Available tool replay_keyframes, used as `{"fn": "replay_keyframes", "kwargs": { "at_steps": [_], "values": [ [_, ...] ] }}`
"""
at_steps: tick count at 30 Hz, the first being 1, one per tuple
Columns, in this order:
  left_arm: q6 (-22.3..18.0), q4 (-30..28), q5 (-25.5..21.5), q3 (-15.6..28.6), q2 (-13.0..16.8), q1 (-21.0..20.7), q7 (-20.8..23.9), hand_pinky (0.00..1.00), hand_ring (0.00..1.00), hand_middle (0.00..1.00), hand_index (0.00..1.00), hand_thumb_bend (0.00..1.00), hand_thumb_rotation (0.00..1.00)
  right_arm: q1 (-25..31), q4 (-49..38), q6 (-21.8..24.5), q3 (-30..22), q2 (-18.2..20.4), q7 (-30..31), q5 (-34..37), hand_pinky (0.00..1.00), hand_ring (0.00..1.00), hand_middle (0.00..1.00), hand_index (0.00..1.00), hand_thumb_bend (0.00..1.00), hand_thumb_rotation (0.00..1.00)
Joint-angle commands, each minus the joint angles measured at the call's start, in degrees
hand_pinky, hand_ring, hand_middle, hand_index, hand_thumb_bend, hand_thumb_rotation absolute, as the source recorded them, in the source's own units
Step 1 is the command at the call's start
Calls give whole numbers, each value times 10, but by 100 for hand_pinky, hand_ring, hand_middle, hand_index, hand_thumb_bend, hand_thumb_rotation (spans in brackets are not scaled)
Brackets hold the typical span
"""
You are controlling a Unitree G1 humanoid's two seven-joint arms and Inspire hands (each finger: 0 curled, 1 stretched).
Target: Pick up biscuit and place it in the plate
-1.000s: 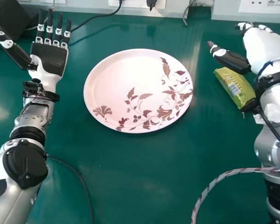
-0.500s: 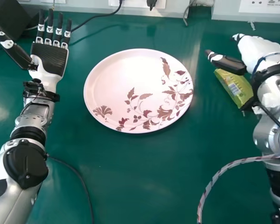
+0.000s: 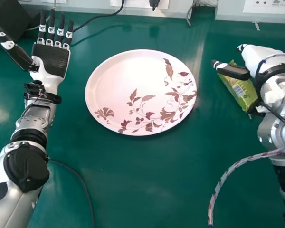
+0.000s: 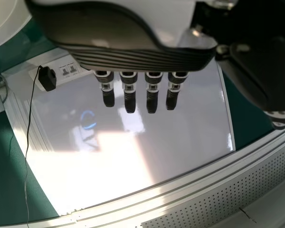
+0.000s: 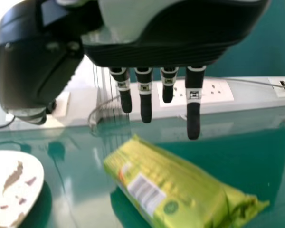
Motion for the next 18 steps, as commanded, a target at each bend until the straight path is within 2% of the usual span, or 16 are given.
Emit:
{"fn": "replay_keyframes", "kwargs": {
  "at_steps": [1,12,18],
  "values": [
    [-1,-2,-5,3,2,-1,-3,100,98,100,99,100,53,-3,8,4,8,-7,-7,-6,52,65,87,96,84,43],
    [-2,-2,-5,4,3,-1,-6,100,98,100,100,100,58,-6,33,31,37,-7,-12,-42,53,65,87,96,83,44],
    [-2,-2,-6,5,2,-1,0,100,98,99,99,100,58,-2,42,42,41,3,-41,-52,52,64,86,93,84,45]
  ]
}}
